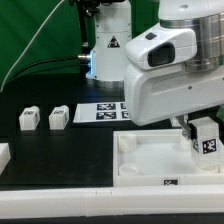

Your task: Assemble one leg

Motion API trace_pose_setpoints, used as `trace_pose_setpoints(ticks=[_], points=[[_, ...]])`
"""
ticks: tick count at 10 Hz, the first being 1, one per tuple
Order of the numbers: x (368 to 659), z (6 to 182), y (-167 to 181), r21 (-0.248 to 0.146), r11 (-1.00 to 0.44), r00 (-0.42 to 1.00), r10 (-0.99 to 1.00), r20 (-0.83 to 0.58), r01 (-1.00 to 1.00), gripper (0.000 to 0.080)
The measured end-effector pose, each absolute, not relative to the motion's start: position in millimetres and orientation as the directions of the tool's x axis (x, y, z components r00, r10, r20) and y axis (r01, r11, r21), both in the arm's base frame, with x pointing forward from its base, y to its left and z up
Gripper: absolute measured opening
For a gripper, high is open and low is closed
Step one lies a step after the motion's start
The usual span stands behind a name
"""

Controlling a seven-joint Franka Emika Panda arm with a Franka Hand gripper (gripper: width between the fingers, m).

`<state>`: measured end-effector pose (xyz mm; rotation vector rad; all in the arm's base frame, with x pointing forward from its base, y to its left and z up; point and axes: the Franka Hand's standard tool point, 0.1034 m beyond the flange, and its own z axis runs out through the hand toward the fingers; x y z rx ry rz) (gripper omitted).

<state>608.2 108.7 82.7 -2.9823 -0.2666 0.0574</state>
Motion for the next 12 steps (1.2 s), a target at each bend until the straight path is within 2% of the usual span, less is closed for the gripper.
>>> trace_pose_setpoints(ticks=[3,7,9,12], points=[[608.2,82.7,108.7,-0.148,-0.98,0.99,0.138,-0.031,0.132,0.0291],[608.5,81.8,108.9,-0.138,-0.926,0.936,-0.346,-0.059,-0.351,0.0291],[608.5,81.8,109.7,-0.113,-0.801,0.809,-0.582,-0.089,-0.588,0.0292],[609.0,81.5,110.2,-0.076,-0.576,0.581,-0.806,-0.113,-0.814,0.0292]])
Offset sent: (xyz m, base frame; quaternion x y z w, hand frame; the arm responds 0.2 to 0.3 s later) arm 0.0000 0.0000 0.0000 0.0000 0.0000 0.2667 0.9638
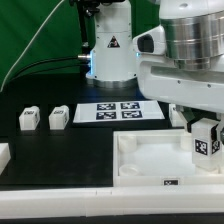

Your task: Assemble one leg

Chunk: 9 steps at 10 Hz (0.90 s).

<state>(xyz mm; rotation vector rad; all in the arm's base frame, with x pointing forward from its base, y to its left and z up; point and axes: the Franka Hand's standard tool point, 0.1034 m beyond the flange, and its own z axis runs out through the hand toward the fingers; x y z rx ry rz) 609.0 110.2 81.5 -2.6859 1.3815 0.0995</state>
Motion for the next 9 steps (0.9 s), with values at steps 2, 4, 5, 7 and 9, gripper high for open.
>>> trace_pose_setpoints(ticks=[2,4,5,7,9], points=[[609.1,81.1,110.3,-0.055,-0.409,0.413,-0.902,-0.128,-0.911,0.0292],[609.2,81.0,110.1,-0.045,-0.319,0.323,-0.936,-0.142,-0.947,0.0292],[609.0,80.7,110.9,-0.043,-0.299,0.302,-0.942,-0.145,-0.953,0.0343],[608.5,80.1,112.1,-0.05,-0.357,0.361,-0.922,-0.143,-0.933,0.048],[607.8,78.6,112.6,-0.063,-0.457,0.461,-0.877,-0.137,-0.887,0.0641]])
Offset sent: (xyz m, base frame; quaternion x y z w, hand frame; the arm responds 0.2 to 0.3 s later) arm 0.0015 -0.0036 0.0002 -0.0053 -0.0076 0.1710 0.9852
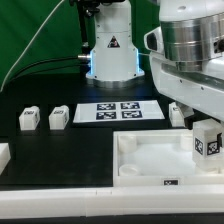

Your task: Assemble one leg

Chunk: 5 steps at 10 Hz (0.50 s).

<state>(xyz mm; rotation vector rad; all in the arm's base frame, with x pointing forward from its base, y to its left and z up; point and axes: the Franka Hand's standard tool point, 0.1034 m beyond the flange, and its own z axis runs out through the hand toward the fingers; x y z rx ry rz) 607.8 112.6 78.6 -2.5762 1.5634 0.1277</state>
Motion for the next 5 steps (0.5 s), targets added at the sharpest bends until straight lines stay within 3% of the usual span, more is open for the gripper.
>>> trace_pose_setpoints(ticks=[5], points=[[605.6,78.2,115.5,-0.104,-0.871,0.876,-0.471,-0.101,-0.481,0.0648]])
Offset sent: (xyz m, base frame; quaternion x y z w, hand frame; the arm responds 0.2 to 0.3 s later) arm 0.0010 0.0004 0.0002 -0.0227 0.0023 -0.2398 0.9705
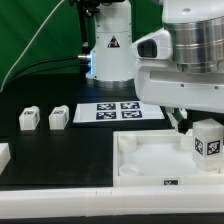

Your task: Assemble one leg

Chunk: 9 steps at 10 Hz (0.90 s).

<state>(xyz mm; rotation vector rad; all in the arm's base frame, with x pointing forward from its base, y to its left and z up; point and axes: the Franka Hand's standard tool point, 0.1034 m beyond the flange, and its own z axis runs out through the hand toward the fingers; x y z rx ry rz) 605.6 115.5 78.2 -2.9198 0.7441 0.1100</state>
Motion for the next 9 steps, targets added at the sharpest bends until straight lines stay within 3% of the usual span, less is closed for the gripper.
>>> trace_pose_setpoints(ticks=[3,6,8,9], points=[[604.9,78.3,116.8,-0.127,-0.973,0.981,-0.183,-0.068,-0.191,0.0648],[605.3,78.3,116.1,-0.137,-0.988,0.997,0.071,-0.032,0.066,0.0648],[605.3,78.3,116.1,-0.14,-0.986,0.995,0.097,-0.029,0.092,0.0648],[605.3,78.3,116.0,-0.14,-0.986,0.995,0.099,-0.028,0.094,0.0515]])
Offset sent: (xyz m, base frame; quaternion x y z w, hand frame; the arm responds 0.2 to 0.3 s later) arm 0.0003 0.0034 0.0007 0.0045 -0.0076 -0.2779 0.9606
